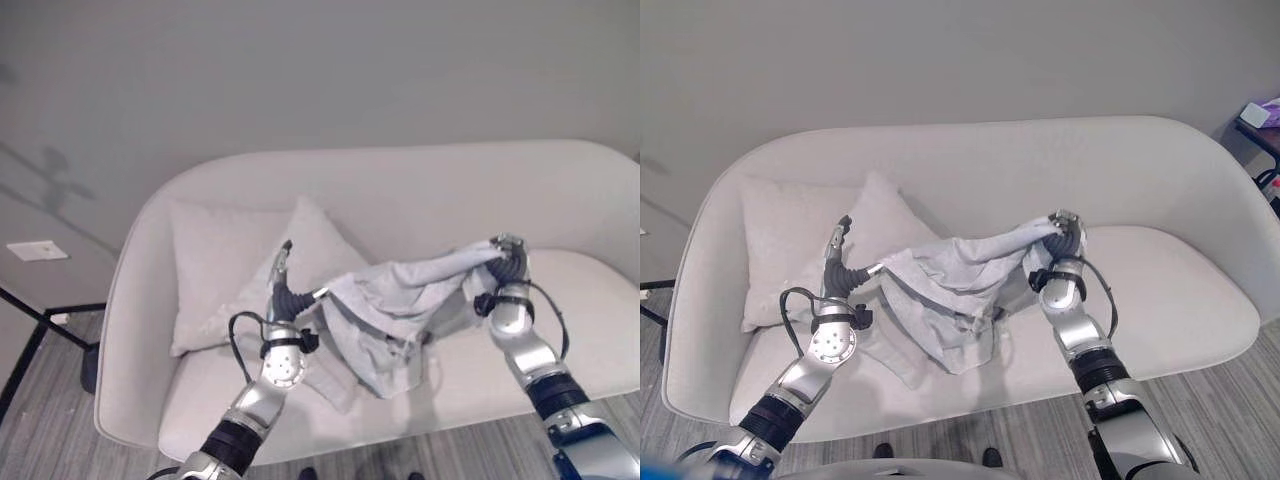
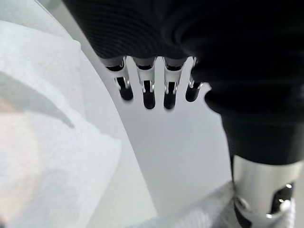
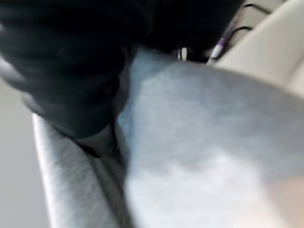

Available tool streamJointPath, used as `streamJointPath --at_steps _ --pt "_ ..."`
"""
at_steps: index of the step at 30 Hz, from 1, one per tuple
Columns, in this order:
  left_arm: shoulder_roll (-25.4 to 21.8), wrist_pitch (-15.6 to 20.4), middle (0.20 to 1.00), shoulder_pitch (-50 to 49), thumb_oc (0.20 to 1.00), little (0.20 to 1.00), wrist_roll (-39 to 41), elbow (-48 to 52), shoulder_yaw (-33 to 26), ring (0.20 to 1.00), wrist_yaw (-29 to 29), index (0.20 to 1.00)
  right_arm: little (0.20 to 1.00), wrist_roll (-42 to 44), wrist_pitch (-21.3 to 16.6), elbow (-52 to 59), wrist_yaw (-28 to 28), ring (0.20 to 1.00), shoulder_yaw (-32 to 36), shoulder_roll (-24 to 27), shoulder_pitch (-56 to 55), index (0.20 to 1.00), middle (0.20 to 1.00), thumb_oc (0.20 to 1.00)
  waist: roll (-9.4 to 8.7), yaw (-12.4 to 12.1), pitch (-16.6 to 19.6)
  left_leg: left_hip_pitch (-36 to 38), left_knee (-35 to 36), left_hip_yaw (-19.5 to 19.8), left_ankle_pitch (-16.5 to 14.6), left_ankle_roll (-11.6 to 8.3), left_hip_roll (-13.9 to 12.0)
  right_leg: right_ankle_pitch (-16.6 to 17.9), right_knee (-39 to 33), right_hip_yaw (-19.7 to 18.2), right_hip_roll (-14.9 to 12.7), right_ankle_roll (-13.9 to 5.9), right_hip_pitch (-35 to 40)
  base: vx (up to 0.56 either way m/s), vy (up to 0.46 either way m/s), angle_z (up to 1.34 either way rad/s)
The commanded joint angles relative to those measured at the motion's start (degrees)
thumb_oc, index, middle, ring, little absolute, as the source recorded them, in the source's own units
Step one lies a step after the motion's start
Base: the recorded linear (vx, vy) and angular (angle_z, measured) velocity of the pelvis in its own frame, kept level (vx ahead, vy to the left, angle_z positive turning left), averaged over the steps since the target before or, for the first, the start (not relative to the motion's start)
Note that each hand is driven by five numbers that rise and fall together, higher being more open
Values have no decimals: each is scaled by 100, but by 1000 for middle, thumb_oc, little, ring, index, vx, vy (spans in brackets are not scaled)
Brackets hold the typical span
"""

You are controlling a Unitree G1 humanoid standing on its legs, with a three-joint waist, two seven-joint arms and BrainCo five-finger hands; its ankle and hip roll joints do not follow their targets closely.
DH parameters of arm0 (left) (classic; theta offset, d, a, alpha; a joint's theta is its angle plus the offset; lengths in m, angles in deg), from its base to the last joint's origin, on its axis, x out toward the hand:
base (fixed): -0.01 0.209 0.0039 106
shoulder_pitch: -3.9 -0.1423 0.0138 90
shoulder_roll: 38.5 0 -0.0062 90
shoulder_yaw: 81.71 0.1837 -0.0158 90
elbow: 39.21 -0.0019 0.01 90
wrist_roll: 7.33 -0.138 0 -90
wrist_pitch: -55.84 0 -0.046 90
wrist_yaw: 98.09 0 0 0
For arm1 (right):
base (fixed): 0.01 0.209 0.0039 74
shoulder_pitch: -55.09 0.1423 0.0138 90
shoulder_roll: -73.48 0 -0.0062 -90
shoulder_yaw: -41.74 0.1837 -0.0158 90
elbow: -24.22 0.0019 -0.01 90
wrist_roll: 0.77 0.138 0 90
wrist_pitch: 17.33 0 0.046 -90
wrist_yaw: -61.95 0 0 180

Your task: Hang the clothes on the sofa on the clothes rack.

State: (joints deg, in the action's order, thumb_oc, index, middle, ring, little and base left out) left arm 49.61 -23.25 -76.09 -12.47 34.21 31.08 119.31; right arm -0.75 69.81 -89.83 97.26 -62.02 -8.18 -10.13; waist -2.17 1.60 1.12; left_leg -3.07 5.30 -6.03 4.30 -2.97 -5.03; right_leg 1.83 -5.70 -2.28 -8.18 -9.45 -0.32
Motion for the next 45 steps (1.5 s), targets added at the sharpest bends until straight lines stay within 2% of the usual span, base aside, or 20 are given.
streamJointPath --at_steps 1,10,12,17,23,33,39,41,45 --pt "-123 141 1000 402 1000 1000 38 -175 -35 1000 -140 1000 200 -297 -228 82 338 200 249 214 1011 200 200 200 -345 -57 149 -7 -30 99 -348 -114 -299 173 70 279 -184 58 -46 -4 19 8" --pt "-232 7 1000 361 1000 1000 127 -337 143 1000 -449 1000 200 -379 -29 268 530 200 204 982 2761 200 200 200 -492 -143 302 117 -30 131 -375 -123 -317 145 81 295 -168 77 101 0 4 1" --pt "-289 -9 1000 361 1000 1000 222 -396 118 1000 -542 1000 200 -369 78 84 545 200 75 1252 3375 200 200 200 -565 -170 335 131 -30 160 -375 -137 -331 131 81 309 -150 83 133 0 0 0" --pt "-415 0 1000 410 1000 1000 280 -518 142 1000 -723 1000 200 -346 157 -475 485 200 -324 1565 4448 200 200 200 -672 -205 395 151 -30 174 -379 -158 -347 110 83 328 -130 99 161 0 0 0" --pt "-560 40 1000 577 1000 1000 215 -687 347 1000 -1064 1000 200 -202 79 -1385 337 200 -931 1683 5575 200 200 200 -732 -201 436 170 -30 181 -381 -186 -351 101 84 377 -126 101 204 0 0 0" --pt "-606 49 1000 1016 1000 1000 11 -1375 636 1000 -970 1000 200 372 -178 -2569 142 200 -1884 1771 7135 200 200 200 -757 -98 507 176 -30 170 -381 -236 -325 102 99 381 -153 77 197 1 11 5" --pt "-429 -12 1000 1485 1000 1000 -30 -2463 991 1000 -837 1000 200 956 -396 -2939 39 200 -2316 1590 7818 200 200 200 -784 30 587 214 -30 126 -373 -291 -378 97 103 291 -110 85 176 0 0 0" --pt "-259 -41 1000 1706 1000 1000 154 -2988 1062 1000 -787 1000 200 1303 -493 -2962 8 200 -2439 1471 8049 200 200 200 -807 121 655 214 -30 92 -359 -322 -411 85 112 263 -82 100 166 7 -35 -4" --pt "42 -29 1000 2002 1000 1000 478 -3431 1220 1000 -886 1000 200 1552 -552 -2873 -33 200 -2535 1309 8193 200 200 200 -778 248 697 234 -30 60 -348 -352 -452 66 145 229 -56 117 141 2 -29 -13"
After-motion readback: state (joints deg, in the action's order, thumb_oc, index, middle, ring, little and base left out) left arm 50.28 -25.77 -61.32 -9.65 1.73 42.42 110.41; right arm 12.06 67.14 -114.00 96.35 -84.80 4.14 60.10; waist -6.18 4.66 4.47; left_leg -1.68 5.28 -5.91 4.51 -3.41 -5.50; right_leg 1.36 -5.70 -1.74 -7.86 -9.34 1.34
